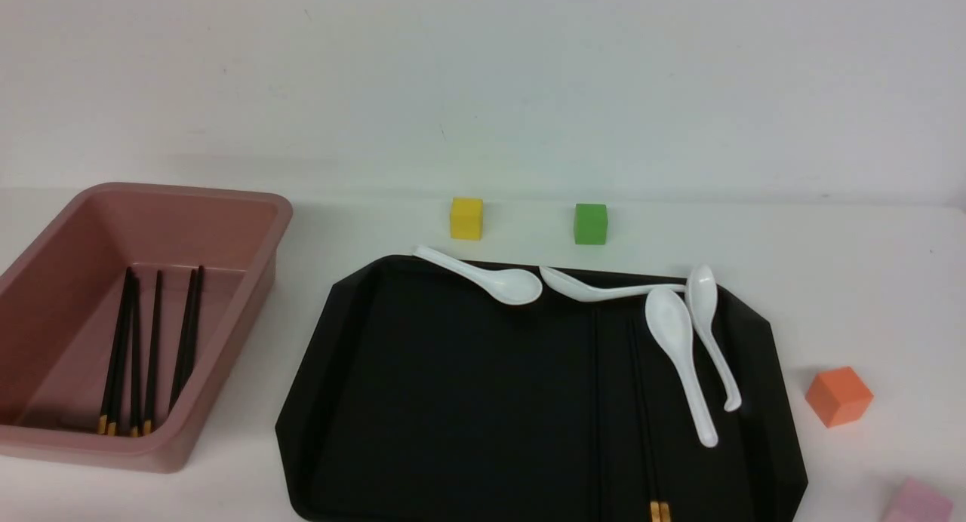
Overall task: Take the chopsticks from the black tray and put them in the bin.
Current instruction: Use the right arm to grab a pair of chopsticks
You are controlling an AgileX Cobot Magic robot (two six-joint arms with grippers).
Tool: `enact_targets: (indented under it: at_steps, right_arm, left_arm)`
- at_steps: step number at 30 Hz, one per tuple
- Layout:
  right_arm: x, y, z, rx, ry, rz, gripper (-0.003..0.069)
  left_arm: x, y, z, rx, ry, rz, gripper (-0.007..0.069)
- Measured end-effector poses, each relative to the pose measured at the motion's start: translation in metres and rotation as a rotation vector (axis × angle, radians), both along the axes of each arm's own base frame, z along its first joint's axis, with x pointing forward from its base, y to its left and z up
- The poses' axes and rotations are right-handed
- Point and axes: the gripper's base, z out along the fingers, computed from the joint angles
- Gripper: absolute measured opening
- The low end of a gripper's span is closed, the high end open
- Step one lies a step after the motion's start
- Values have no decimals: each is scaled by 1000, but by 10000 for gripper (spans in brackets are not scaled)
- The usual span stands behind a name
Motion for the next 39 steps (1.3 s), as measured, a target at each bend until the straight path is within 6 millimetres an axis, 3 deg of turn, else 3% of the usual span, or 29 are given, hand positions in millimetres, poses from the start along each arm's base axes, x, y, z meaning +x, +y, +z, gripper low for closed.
enact_targets:
  at_steps: [1,2,3,5,9,19,24,27,30,32,35,39]
  right_arm:
    - [0,0,0,19,0,-1,240]
    - [0,3,1,180,0,-14,240]
    - [0,4,1,205,1,-15,240]
    - [0,10,2,533,13,-33,240]
    - [0,17,3,832,42,-44,240]
    - [-2,25,12,1089,60,1,227]
    - [-9,24,68,886,-194,146,163]
    - [-19,22,114,684,-372,200,74]
    - [-10,24,142,539,-362,225,-2]
    - [4,27,154,459,-285,256,-6]
    - [37,35,154,370,-30,337,-1]
    - [79,46,124,294,487,497,1]
  left_arm:
    - [0,0,0,0,0,0,142]
    - [0,0,0,0,0,0,145]
    - [0,0,0,0,0,0,145]
    - [0,0,0,0,0,0,146]
    - [0,0,0,0,0,0,150]
    - [0,0,0,0,0,0,159]
    - [0,0,0,0,0,0,165]
    - [0,0,0,0,0,0,165]
    - [0,0,0,0,0,0,167]
    - [0,0,0,0,0,0,169]
    - [0,0,0,0,0,0,174]
    - [0,0,0,0,0,0,179]
